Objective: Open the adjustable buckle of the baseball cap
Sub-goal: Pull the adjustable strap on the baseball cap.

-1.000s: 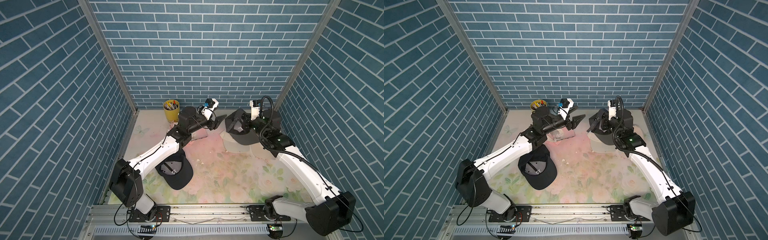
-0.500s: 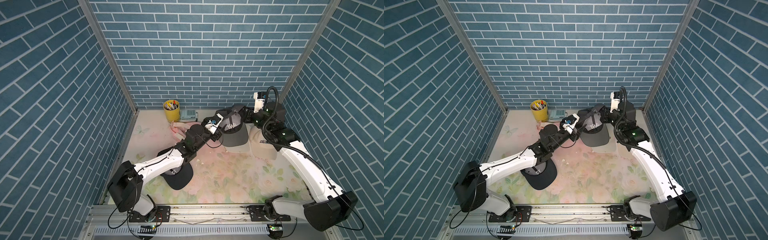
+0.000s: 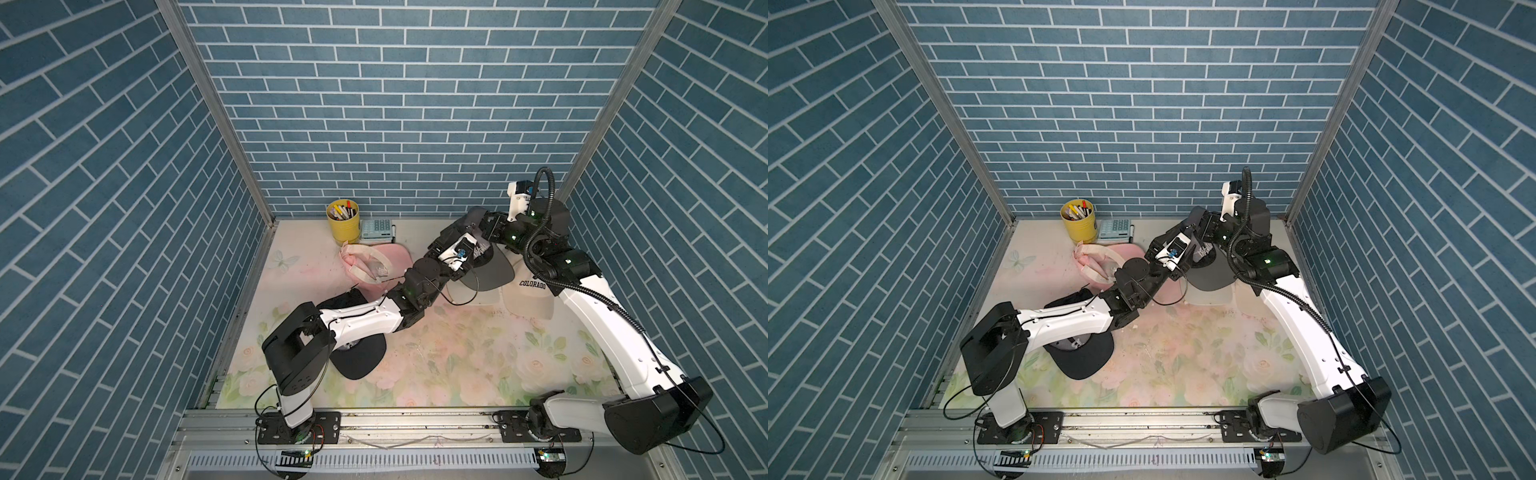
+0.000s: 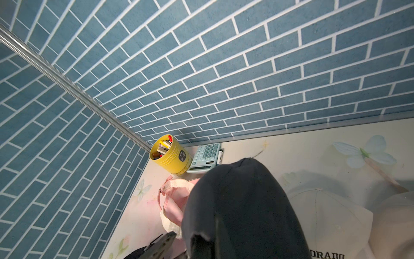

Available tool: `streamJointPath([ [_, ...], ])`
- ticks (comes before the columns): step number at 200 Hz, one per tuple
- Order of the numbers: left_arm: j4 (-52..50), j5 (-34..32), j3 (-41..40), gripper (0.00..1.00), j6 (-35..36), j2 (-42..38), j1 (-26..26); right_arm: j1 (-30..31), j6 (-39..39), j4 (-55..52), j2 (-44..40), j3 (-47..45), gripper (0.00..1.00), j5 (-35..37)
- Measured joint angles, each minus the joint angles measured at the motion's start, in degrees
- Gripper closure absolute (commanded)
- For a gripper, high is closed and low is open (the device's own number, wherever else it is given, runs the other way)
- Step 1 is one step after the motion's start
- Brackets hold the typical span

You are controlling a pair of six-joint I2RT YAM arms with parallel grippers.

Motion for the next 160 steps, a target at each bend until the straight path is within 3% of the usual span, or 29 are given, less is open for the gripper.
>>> streamJointPath([
  [65, 7.32, -9.88, 2.49, 0.34, 1.75, 2.36, 0.0, 0.07, 2.51, -1.49, 0.0, 0.76, 1.0, -1.46],
  [79, 8.17, -11.78, 4.39, 0.41, 3.23, 4.07, 0.0, 0.07, 3.02, -1.81, 0.0, 0.76, 1.0, -1.99],
  [114, 8.13, -13.6, 5.84, 0.69, 4.92, 6.4, 0.57, 0.22, 4.04, -1.95, 0.0, 0.76, 1.0, -2.49],
  [160, 8.66, -12.33, 4.76, 0.89, 4.7, 5.03, 1.73, 0.22, 3.67, -2.03, -0.17, 0.46, 1.0, -2.56],
])
